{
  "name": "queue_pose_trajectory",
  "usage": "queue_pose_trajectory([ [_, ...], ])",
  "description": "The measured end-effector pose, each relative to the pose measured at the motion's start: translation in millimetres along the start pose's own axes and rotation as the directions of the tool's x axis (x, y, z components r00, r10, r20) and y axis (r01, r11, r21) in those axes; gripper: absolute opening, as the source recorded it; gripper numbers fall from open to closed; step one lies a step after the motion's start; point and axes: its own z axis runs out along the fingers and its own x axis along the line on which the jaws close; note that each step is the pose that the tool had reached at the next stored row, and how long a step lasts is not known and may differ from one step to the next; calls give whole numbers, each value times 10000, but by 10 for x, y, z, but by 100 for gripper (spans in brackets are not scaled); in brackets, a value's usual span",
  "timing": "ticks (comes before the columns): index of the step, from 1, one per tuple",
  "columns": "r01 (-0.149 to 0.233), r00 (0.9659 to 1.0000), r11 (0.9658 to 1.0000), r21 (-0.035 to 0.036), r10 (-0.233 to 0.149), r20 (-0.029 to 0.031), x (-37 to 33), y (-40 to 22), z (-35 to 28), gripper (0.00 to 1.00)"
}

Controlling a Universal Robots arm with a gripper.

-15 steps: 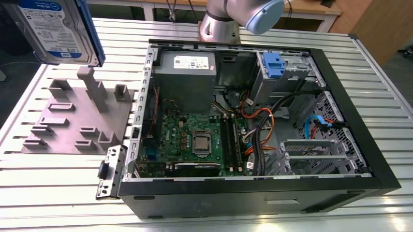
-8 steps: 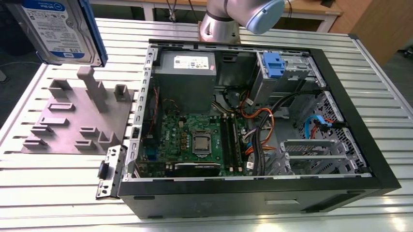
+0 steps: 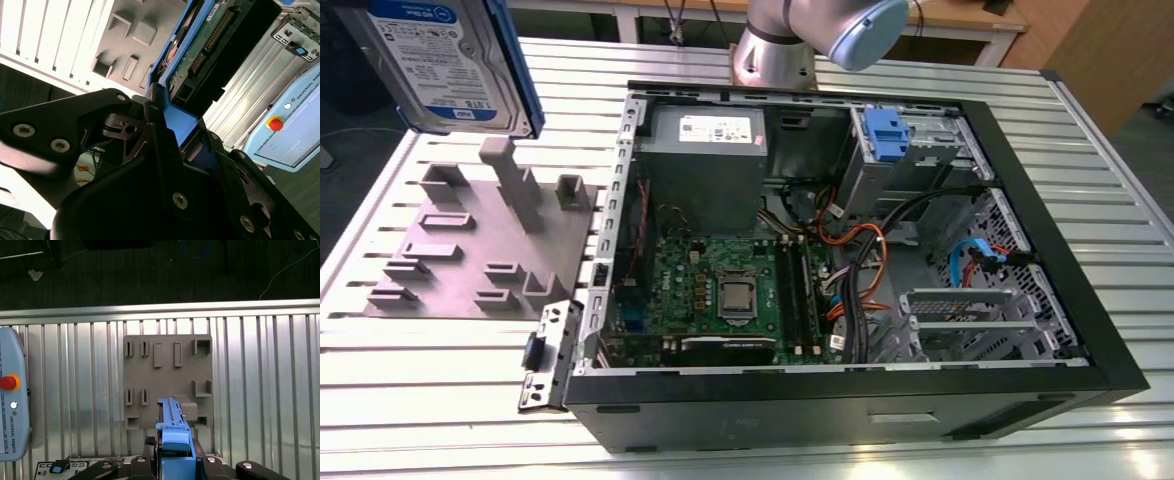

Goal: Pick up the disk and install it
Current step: 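Pick up the disk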

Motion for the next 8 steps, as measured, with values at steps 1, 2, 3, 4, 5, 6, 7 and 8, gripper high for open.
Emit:
queue_pose_trajectory([
  [1,0,10000,10000,1,0,1,0,-2,0,36],
  [2,0,10000,10000,1,0,1,0,-5,1,36],
  [3,0,10000,10000,0,0,1,0,-7,0,36],
  [4,0,10000,10000,0,0,0,0,-10,0,36],
  [5,0,10000,10000,1,0,1,-1,-12,0,36],
  [6,-1,10000,10000,0,1,0,-1,-13,0,36],
  [7,0,10000,10000,0,0,1,-1,-15,0,36],
  [8,0,10000,10000,0,0,1,-1,-17,0,36],
])
